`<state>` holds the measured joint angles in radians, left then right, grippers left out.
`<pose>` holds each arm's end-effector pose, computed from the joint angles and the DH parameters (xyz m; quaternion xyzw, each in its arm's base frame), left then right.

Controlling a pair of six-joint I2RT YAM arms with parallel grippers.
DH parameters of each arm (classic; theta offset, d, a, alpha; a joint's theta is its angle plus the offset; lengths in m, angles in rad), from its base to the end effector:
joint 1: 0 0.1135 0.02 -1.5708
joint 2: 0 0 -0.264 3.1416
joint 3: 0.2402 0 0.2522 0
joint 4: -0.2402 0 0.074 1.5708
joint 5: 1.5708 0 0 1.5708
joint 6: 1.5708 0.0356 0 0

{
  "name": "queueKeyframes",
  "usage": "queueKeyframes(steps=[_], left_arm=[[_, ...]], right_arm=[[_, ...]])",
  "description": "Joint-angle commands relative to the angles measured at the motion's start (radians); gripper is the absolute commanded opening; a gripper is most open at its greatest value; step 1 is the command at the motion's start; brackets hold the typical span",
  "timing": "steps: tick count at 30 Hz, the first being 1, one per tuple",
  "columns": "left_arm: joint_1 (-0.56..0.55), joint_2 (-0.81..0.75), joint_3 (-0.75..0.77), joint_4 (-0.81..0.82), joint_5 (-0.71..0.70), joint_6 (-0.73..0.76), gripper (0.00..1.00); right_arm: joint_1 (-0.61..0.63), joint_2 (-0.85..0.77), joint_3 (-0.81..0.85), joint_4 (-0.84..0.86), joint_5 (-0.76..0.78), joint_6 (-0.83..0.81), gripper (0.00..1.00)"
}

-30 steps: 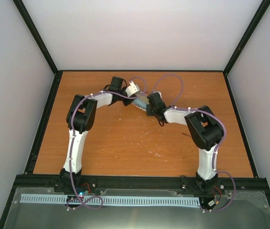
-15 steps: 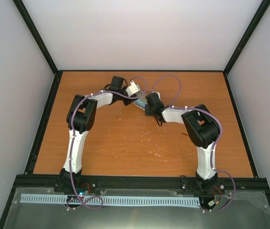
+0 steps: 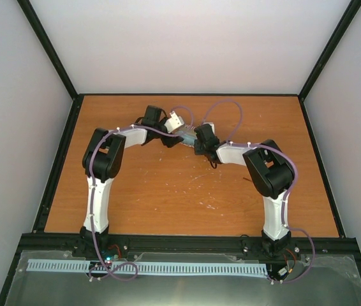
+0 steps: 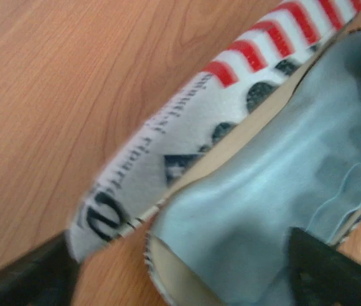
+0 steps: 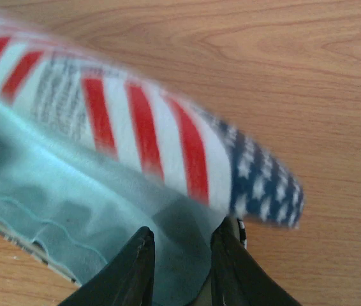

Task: Organize the sunglasses

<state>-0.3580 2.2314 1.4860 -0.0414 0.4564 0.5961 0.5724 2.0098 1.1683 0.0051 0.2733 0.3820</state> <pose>0.4417 -0.1820 0.1249 0.4901 0.7600 -0.1634 0.3943 0.3522 0.2155 0.1294 -0.0392 0.9251 0.0504 0.3743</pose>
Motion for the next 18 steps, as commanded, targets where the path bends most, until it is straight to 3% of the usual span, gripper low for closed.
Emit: queueKeyframes(steps=[1, 6, 11, 18], left_arm=[[0.013, -0.058, -0.055, 0.001, -0.027, -0.021, 0.99], [0.013, -0.128, -0.123, 0.040, -0.029, -0.046, 1.00], [0.013, -0.219, -0.208, 0.098, -0.042, -0.085, 0.99], [0.014, -0.275, -0.244, 0.123, -0.055, -0.103, 0.94]], right_arm=[[0.003, -0.016, -0.021, -0.058, 0.048, -0.004, 0.27], [0.002, -0.006, -0.010, -0.071, 0.053, -0.006, 0.32], [0.003, -0.043, -0.037, -0.053, 0.056, -0.004, 0.44], [0.004, -0.134, -0.103, -0.017, 0.069, -0.007, 0.46]])
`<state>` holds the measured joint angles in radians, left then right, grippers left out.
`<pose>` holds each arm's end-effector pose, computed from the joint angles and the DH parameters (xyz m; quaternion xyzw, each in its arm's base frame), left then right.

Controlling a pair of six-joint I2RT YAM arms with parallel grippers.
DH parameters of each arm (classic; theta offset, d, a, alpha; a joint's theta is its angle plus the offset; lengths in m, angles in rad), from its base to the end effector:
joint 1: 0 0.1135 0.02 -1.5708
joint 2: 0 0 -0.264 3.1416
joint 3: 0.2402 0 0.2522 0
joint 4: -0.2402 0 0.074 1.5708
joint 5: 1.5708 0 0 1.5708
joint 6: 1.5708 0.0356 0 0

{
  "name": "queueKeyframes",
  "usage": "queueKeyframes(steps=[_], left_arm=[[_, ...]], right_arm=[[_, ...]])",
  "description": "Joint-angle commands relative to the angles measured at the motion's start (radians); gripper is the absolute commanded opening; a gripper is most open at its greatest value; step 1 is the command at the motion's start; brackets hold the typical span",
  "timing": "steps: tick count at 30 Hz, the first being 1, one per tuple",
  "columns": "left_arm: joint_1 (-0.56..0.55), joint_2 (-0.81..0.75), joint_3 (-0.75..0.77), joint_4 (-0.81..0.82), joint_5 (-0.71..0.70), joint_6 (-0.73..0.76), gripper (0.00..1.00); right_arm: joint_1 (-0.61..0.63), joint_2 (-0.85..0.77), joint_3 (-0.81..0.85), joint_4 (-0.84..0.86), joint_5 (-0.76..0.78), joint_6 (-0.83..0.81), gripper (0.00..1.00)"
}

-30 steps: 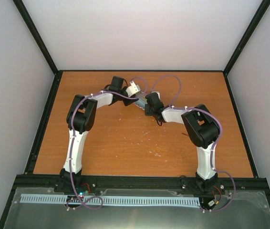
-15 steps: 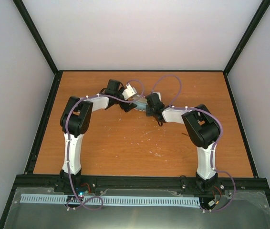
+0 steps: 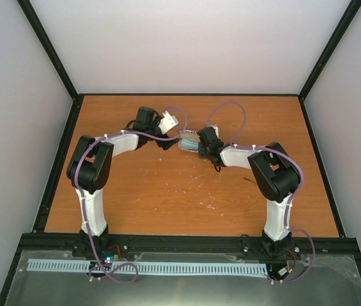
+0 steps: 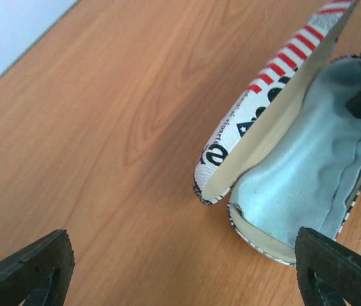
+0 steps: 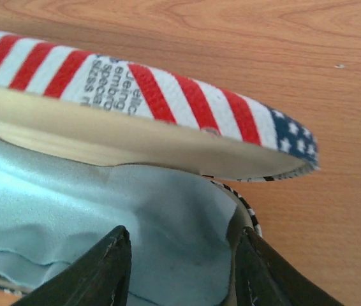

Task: Organize the sunglasses

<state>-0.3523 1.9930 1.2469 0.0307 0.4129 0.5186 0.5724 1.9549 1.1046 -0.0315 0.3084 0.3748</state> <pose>0.3980 -0.1615 0.1622 0.4528 0.7716 -0.1522 0.4201 0.3373 0.2045 0.1305 -0.0401 0.9307 0.0235 0.3629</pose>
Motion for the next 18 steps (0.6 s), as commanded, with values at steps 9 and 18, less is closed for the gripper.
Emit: queueKeyframes(steps=[9, 18], left_arm=[[0.009, -0.036, -0.006, 0.055, -0.022, -0.027, 0.93], [0.014, -0.073, -0.019, 0.083, -0.031, -0.047, 0.92]], right_arm=[[0.004, -0.183, -0.108, 0.066, 0.015, 0.005, 0.44], [0.004, -0.256, -0.115, 0.044, 0.053, 0.036, 0.44]])
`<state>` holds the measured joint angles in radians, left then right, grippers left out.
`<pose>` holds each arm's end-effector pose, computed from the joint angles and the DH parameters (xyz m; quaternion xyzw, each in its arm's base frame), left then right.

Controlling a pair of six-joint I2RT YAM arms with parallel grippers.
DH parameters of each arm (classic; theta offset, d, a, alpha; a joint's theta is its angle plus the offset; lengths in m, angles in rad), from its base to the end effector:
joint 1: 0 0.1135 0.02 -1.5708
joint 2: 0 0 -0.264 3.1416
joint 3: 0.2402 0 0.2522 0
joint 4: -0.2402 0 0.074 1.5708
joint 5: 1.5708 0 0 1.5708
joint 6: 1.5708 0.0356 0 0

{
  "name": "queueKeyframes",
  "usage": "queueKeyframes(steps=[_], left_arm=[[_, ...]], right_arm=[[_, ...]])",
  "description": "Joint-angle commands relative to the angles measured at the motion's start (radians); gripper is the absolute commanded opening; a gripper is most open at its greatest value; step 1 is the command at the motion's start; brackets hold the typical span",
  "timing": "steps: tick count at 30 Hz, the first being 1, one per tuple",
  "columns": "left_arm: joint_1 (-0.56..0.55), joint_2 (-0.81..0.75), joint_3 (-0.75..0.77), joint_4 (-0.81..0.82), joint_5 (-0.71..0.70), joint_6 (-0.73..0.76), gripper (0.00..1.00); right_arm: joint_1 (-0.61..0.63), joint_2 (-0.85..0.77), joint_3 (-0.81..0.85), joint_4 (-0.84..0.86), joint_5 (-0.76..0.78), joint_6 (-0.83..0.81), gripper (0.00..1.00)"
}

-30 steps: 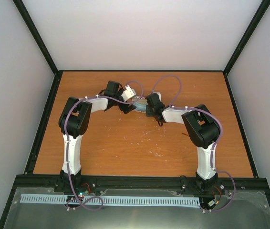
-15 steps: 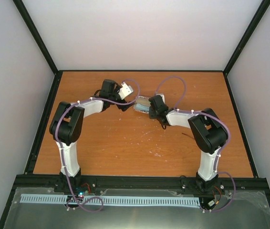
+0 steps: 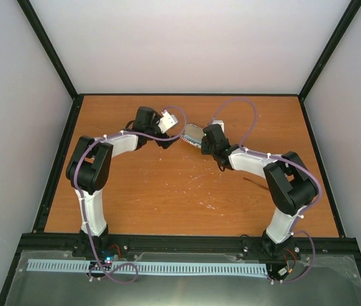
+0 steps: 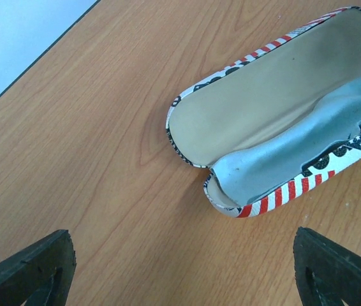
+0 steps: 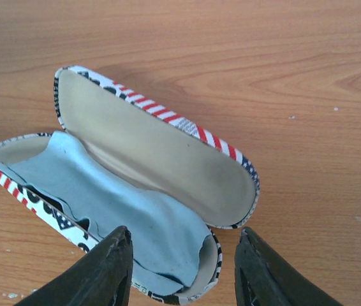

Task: Organize the sunglasses

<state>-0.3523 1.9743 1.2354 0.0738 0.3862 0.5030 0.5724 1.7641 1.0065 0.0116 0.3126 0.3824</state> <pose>0.3983 -0.1607 0.1697 0.4424 0.7682 -0.1397 0.4412 0.3162 0.1907 0.1746 -0.0237 0.9068 0.0552 0.4172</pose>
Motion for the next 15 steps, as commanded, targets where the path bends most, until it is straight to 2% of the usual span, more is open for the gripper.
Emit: queueKeyframes(steps=[1, 4, 8, 11, 12, 15], left_arm=[[0.017, -0.056, -0.005, 0.040, -0.002, -0.042, 0.92], [0.035, -0.055, 0.011, 0.034, 0.003, -0.079, 0.93], [0.074, -0.043, 0.052, -0.006, 0.040, -0.119, 0.93], [0.106, -0.038, 0.069, -0.019, 0.077, -0.136, 0.93], [0.114, -0.034, 0.076, -0.028, 0.086, -0.136, 0.93], [0.130, -0.024, 0.092, -0.039, 0.103, -0.136, 0.93]], right_arm=[[0.002, -0.087, -0.022, -0.012, 0.066, 0.037, 0.45], [-0.037, -0.188, -0.043, -0.109, 0.120, 0.104, 0.48], [-0.240, -0.360, -0.099, -0.325, 0.073, 0.223, 0.49], [-0.407, -0.497, -0.120, -0.496, 0.042, 0.196, 0.49], [-0.457, -0.532, -0.120, -0.548, 0.040, 0.178, 0.52], [-0.624, -0.597, -0.111, -0.680, -0.040, 0.098, 0.53]])
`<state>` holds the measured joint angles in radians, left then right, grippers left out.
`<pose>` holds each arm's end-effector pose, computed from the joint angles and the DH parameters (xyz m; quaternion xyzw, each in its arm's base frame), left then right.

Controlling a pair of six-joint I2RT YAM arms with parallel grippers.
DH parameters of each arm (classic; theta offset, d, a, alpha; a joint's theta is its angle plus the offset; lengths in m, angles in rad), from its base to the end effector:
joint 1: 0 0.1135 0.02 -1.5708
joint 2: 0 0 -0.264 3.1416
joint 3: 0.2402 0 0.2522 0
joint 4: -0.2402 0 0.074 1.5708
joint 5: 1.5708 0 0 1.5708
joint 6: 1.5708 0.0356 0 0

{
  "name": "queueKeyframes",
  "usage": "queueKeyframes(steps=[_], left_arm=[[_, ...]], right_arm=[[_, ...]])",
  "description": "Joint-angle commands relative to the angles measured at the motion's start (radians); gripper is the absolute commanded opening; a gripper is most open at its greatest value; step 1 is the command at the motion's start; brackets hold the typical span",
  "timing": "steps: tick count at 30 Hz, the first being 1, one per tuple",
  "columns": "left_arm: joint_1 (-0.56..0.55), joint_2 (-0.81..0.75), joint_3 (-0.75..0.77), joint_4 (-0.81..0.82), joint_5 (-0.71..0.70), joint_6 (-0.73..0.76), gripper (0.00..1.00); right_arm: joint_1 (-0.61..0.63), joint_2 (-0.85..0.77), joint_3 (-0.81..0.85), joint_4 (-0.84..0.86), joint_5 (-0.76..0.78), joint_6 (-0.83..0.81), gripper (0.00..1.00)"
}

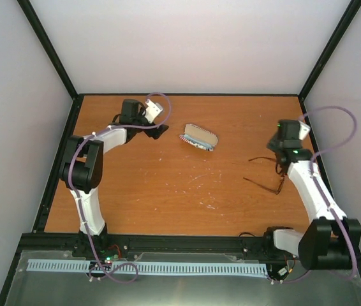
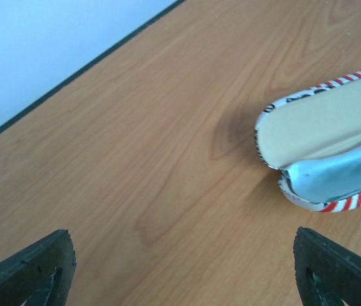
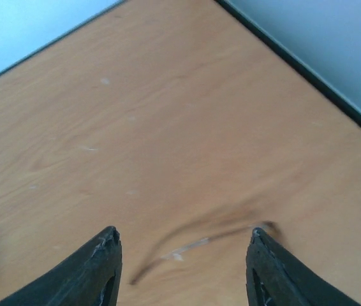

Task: Organize the sunglasses

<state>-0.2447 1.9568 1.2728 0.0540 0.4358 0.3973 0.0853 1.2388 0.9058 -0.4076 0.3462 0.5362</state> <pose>0.4165 -0.1195 0.1872 0.3676 0.7949 -0.1584 0.4559 0.2645 0.0105 0.2672 0.2692 0.8631 -0.0286 0.4264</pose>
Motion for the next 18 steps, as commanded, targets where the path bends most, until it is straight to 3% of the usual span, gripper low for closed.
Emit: queueKeyframes(steps=[1, 6, 18], left_arm=[[0.024, -0.002, 0.060, -0.023, 0.059, -0.031, 0.93], [0.025, 0.022, 0.088, -0.037, 0.084, -0.033, 0.92], [0.031, 0.057, 0.099, -0.044, 0.097, -0.018, 0.92]], right_arm=[[-0.195, -0.079, -0.011, -0.291, -0.109, -0.084, 0.53], [-0.388, -0.019, -0.028, -0.354, -0.294, -0.206, 0.50], [-0.391, 0.139, -0.050, -0.367, -0.399, -0.245, 0.45]])
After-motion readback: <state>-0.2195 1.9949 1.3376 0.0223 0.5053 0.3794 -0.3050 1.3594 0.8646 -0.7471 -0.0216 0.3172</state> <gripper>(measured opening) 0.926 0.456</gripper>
